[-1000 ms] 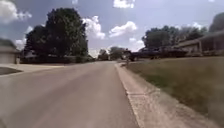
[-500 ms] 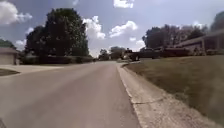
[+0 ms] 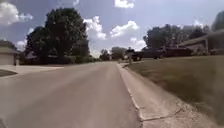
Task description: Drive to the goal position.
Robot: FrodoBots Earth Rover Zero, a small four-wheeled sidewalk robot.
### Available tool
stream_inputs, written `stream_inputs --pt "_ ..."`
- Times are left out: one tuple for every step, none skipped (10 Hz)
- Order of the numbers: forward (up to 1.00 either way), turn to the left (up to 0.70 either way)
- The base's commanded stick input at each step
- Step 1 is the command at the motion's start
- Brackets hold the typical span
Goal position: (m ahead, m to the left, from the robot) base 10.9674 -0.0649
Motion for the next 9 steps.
stream_inputs --pt "0.7 0.0" --pt "0.7 0.0" --pt "0.7 0.0" --pt "0.7 0.0" --pt "0.7 0.0" --pt "0.7 0.0" --pt "0.7 0.0" --pt "0.7 0.0" --pt "0.7 0.0"
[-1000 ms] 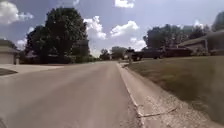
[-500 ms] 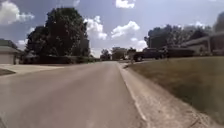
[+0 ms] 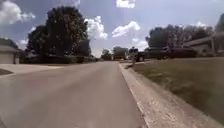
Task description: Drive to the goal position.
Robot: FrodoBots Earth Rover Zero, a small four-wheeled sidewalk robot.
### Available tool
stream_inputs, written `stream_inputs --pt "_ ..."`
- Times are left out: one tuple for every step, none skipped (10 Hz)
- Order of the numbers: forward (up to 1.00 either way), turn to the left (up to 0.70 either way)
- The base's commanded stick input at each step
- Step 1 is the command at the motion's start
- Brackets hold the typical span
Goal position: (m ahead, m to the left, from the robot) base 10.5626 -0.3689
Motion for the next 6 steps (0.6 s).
stream_inputs --pt "0.7 0.0" --pt "0.7 0.0" --pt "0.7 0.0" --pt "0.7 0.0" --pt "0.7 0.0" --pt "0.7 0.0"
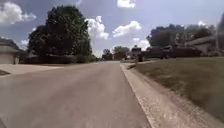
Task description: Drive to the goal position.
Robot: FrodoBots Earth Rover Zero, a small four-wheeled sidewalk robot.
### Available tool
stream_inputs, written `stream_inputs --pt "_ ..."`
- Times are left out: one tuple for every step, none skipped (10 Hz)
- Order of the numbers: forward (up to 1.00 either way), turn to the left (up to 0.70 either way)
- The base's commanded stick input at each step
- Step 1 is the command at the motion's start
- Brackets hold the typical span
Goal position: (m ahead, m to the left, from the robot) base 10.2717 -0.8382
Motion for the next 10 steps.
stream_inputs --pt "0.7 0.0" --pt "0.7 0.0" --pt "0.7 0.0" --pt "0.7 0.0" --pt "0.7 0.0" --pt "0.7 0.0" --pt "0.7 0.0" --pt "0.7 0.0" --pt "0.7 0.0" --pt "0.7 0.0"
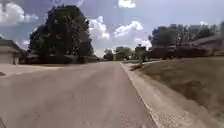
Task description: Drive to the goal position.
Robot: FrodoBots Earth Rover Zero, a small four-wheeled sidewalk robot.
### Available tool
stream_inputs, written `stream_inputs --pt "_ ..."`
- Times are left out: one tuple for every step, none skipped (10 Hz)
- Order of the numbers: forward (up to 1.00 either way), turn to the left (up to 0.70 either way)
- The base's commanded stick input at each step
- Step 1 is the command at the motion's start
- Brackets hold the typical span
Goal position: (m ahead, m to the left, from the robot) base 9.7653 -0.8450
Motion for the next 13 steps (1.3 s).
stream_inputs --pt "0.7 0.0" --pt "0.7 0.0" --pt "0.7 0.0" --pt "0.7 0.0" --pt "0.7 0.0" --pt "0.7 0.0" --pt "0.7 0.0" --pt "0.7 0.0" --pt "0.7 0.0" --pt "0.7 0.0" --pt "0.7 0.0" --pt "0.7 0.0" --pt "0.7 0.0"
